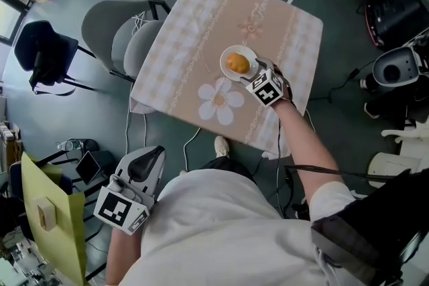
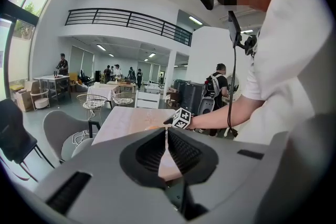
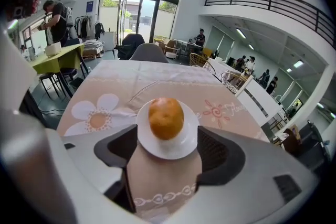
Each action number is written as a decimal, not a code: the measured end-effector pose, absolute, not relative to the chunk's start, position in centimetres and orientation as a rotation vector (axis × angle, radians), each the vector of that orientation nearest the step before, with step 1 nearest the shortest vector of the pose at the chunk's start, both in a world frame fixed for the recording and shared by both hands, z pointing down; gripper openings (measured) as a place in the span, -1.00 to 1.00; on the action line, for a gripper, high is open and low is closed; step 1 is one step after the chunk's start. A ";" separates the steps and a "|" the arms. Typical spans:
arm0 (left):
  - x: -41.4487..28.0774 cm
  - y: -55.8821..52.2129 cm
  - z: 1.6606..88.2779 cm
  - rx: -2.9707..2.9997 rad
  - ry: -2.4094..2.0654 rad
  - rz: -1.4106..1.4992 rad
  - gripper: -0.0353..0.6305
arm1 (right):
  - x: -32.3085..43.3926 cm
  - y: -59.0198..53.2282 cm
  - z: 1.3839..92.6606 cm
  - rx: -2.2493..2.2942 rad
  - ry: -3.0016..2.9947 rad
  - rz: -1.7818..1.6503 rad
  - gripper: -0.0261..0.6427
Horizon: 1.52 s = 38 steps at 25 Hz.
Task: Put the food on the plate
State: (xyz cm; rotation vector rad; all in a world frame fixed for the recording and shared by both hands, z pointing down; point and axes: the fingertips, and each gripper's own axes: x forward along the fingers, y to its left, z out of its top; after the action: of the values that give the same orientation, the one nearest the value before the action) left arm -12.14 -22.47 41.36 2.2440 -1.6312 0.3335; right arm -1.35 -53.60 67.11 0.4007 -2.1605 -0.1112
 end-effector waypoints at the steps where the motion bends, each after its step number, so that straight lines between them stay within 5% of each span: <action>1: -12.1 -22.0 41.4 2.254 -1.622 0.328 -0.86 | -1.0 -53.0 66.8 0.416 -2.162 -0.109 0.13; 15: -14.1 -14.3 41.6 2.408 -1.494 0.252 -0.86 | 0.4 -38.1 59.5 0.568 -2.243 -0.086 0.12; 21: -15.1 -10.3 41.8 2.429 -1.440 0.200 -0.86 | -0.9 -29.8 57.3 0.564 -2.280 -0.051 -0.52; 25: -15.5 -8.0 41.9 2.458 -1.410 0.212 -0.86 | -1.9 -24.0 56.0 0.533 -2.316 -0.031 -0.75; 38: -16.0 -2.8 44.1 2.448 -1.372 0.229 -0.87 | -4.7 -11.0 52.8 0.387 -2.366 -0.154 -0.88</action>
State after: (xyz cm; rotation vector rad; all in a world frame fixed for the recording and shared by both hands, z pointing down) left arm -15.95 -2.75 44.05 2.4484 -1.3717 0.2291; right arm -4.68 -11.01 52.77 0.3872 -2.3655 -0.1536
